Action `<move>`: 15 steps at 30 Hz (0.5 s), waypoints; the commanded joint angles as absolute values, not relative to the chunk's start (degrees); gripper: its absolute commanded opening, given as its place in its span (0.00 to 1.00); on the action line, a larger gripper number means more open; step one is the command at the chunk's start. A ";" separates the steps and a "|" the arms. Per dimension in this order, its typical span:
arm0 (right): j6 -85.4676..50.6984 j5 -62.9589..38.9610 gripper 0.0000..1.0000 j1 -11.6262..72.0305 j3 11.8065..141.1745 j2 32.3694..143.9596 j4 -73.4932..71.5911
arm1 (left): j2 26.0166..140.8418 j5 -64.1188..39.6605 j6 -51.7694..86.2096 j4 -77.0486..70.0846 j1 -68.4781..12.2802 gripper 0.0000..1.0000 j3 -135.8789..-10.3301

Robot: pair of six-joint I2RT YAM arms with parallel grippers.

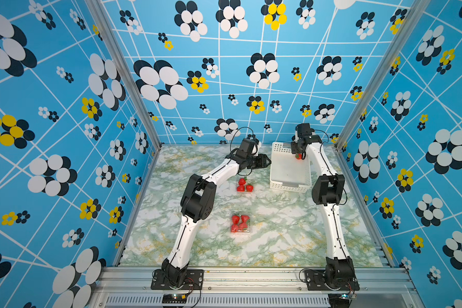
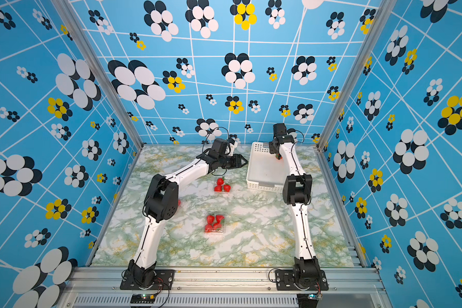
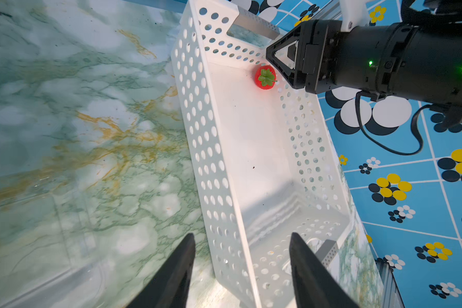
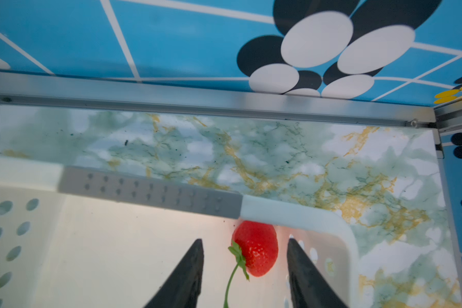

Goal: Pack strawberries into containers
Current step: Pick up the strawberry from the basket.

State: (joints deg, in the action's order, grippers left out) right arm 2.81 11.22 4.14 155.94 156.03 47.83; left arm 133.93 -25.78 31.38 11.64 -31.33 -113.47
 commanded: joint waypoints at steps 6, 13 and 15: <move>2.72 9.23 0.52 2.07 158.29 159.84 51.32 | 141.99 -26.86 29.14 19.63 -32.34 0.59 -123.54; 2.55 7.90 0.50 1.76 158.00 160.52 53.62 | 143.71 -27.49 29.31 20.12 -32.61 0.60 -125.54; 2.16 7.15 0.49 1.76 157.07 160.18 54.19 | 144.39 -28.13 29.49 20.56 -32.74 0.59 -126.31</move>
